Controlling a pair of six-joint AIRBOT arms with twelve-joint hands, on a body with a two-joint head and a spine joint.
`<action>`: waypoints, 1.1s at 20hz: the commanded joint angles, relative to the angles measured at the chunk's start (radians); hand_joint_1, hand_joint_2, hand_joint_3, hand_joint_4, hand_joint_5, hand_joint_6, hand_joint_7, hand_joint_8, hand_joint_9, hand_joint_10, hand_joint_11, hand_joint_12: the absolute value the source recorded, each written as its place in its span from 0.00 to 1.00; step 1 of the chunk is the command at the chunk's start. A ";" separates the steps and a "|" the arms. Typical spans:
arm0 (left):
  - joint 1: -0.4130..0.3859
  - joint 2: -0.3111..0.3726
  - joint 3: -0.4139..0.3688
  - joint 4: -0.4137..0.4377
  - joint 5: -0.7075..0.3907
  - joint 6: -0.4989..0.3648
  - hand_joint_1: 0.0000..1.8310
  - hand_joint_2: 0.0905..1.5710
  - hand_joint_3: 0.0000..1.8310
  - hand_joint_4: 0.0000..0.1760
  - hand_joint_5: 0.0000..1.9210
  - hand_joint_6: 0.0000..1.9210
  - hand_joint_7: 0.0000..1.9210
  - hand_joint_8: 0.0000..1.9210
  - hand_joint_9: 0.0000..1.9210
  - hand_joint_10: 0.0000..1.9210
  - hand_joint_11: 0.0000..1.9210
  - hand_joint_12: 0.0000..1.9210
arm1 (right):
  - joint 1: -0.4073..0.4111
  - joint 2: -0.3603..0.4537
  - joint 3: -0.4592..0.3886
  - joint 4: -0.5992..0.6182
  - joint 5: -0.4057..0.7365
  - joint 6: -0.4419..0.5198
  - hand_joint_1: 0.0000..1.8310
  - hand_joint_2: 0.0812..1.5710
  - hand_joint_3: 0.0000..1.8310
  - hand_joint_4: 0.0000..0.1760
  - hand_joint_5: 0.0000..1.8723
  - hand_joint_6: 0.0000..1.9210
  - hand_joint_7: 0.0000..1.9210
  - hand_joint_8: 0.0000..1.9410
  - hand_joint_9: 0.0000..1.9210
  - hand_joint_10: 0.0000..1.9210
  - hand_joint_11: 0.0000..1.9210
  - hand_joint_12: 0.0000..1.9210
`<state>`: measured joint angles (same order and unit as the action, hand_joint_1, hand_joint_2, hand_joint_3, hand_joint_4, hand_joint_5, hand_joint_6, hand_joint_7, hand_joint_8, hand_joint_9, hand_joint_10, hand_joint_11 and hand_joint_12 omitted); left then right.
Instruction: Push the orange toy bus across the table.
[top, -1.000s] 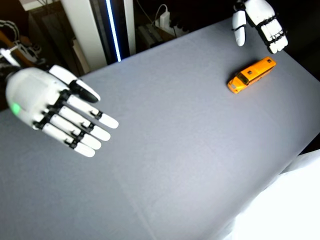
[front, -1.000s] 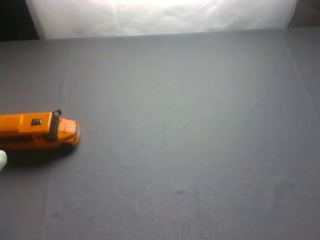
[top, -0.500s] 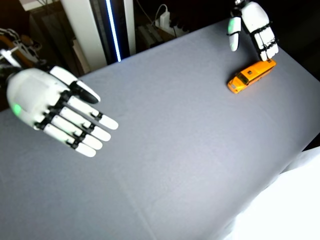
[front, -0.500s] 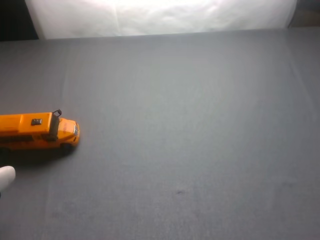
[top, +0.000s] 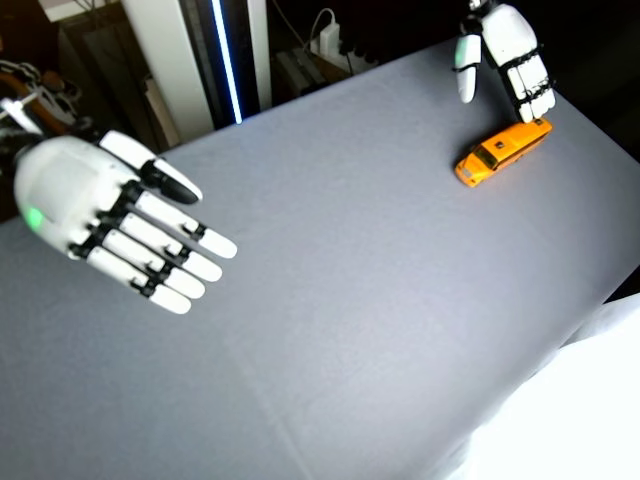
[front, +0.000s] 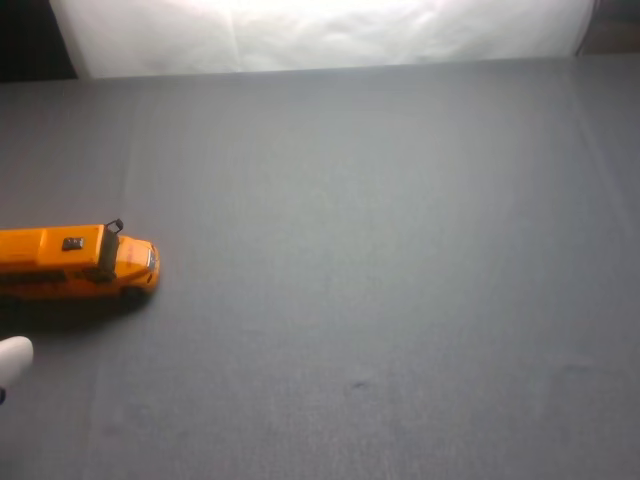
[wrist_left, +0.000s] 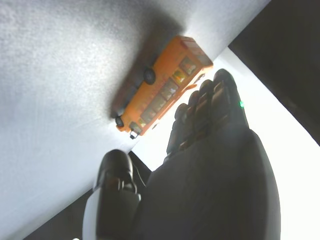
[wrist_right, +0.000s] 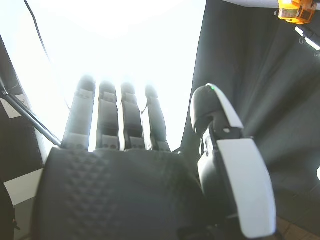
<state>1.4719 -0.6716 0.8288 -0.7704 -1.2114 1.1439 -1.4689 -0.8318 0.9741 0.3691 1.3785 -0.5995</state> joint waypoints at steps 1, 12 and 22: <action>-0.009 -0.002 0.004 0.013 -0.107 0.001 0.00 0.83 0.01 0.06 0.01 0.00 0.00 0.00 0.00 0.00 0.00 0.00 | 0.005 -0.001 0.004 0.011 0.123 0.010 0.25 0.88 0.00 0.08 0.12 0.00 0.09 0.00 0.05 0.00 0.04 0.05; -0.025 -0.021 0.009 0.046 -0.086 0.001 0.00 0.83 0.00 0.00 0.03 0.01 0.00 0.00 0.00 0.00 0.00 0.00 | 0.006 -0.004 0.004 0.011 0.123 0.011 0.22 0.87 0.00 0.21 0.12 0.00 0.09 0.00 0.04 0.00 0.03 0.05; -0.100 -0.066 0.038 0.103 -0.020 0.002 0.00 0.83 0.00 0.00 0.03 0.00 0.00 0.00 0.00 0.00 0.00 0.00 | 0.005 -0.006 0.004 0.011 0.123 0.011 0.20 0.88 0.00 0.18 0.12 0.00 0.09 0.00 0.05 0.00 0.04 0.06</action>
<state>1.3773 -0.7277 0.8642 -0.6708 -1.1671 1.1427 -1.4689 -0.8402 0.9741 0.3698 1.3777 -0.5991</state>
